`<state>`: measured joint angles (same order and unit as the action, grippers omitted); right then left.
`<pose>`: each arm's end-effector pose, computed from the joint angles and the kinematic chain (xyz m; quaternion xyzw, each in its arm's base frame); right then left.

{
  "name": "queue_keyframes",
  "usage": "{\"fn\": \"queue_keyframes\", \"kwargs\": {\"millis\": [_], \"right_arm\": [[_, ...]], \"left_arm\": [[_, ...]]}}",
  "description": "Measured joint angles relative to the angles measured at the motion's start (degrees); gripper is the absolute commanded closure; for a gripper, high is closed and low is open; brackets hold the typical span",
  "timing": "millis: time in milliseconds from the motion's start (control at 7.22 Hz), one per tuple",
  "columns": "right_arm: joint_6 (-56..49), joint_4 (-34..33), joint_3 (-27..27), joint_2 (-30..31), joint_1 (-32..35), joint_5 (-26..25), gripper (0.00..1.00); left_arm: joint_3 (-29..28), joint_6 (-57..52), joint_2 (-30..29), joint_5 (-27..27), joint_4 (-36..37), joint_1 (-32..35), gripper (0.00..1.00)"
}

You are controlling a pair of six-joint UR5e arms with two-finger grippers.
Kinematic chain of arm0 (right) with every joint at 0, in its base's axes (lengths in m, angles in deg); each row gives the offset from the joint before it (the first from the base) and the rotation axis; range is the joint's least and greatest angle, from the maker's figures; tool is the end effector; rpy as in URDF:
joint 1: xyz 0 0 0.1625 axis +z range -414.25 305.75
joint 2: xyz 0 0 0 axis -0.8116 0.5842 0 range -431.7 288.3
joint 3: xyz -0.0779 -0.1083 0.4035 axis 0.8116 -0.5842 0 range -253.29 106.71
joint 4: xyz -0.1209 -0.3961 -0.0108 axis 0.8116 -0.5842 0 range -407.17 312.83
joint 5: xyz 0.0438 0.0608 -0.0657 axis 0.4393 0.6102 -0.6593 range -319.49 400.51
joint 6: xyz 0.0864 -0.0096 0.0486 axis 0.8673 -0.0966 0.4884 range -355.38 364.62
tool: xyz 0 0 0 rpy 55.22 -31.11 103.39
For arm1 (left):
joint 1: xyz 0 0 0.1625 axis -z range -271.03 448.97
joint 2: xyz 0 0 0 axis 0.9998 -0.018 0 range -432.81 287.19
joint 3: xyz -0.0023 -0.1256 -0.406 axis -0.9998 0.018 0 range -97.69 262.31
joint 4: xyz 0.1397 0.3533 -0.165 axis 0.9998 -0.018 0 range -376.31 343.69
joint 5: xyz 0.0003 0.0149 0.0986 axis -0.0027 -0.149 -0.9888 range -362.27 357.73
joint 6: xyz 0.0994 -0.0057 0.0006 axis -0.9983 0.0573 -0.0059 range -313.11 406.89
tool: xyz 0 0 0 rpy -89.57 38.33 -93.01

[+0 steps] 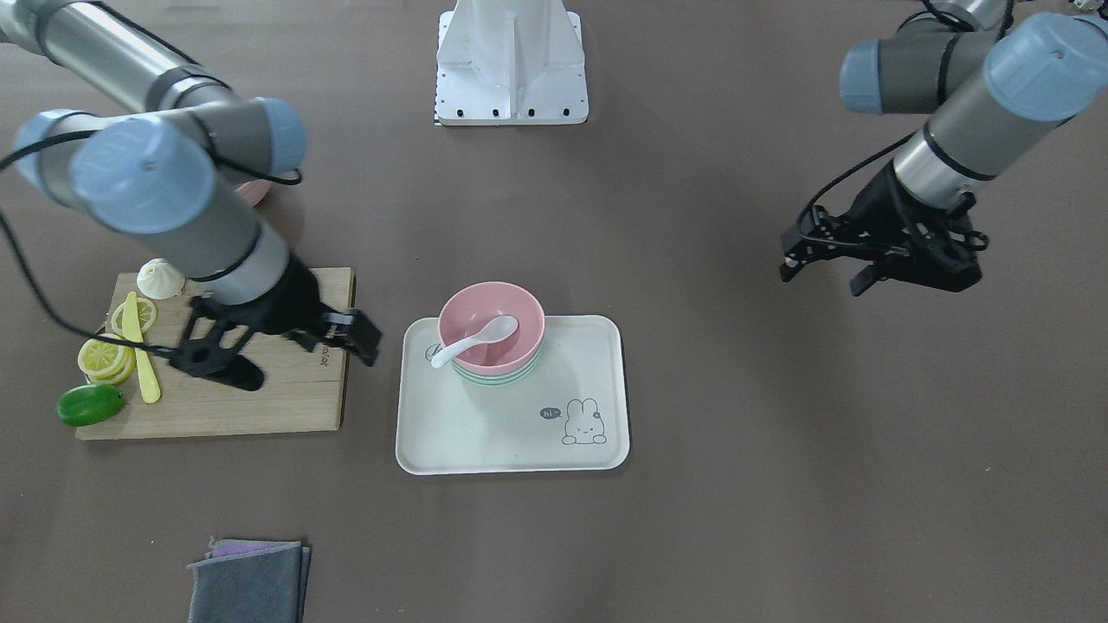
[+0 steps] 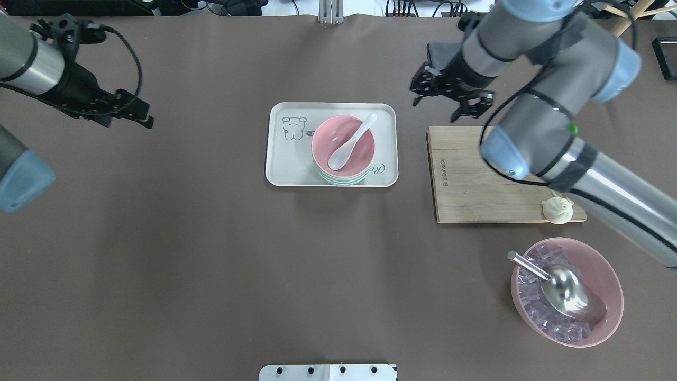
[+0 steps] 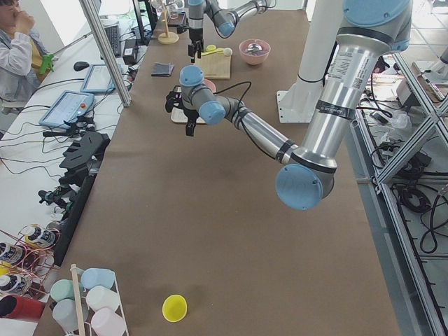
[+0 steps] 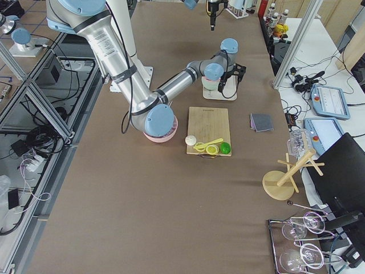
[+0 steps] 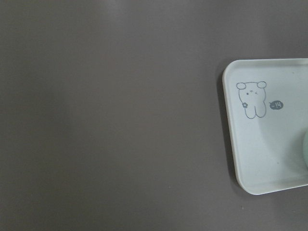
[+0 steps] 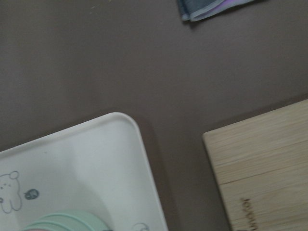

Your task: Stack pink bowl on green and place spoon

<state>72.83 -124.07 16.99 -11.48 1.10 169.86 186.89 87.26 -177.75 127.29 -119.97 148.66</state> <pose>-0.3266 -0.5960 0.3229 -0.0289 -0.4659 0.1343 0.8741 0.2304 -0.5326 0.3676 0.1004 0.4570 0.0474 0.8825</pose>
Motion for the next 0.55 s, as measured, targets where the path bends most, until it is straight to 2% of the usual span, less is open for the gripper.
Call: {"fn": "queue_keyframes", "kwargs": {"millis": [138,277,554], "right_arm": [[-13.2,0.0,0.1,6.2,5.9,1.9,0.00],[-28.0,-0.1,-2.1,10.6,12.3,3.0,0.00],[-51.8,-0.1,-9.7,14.6,23.1,3.9,0.00]], "left_arm": [[0.1,-9.3,4.8,0.0,0.5,3.3,0.02],[-0.1,-19.1,9.2,0.2,0.8,7.3,0.02],[-2.0,-36.0,16.2,2.9,2.0,15.8,0.02]]}}
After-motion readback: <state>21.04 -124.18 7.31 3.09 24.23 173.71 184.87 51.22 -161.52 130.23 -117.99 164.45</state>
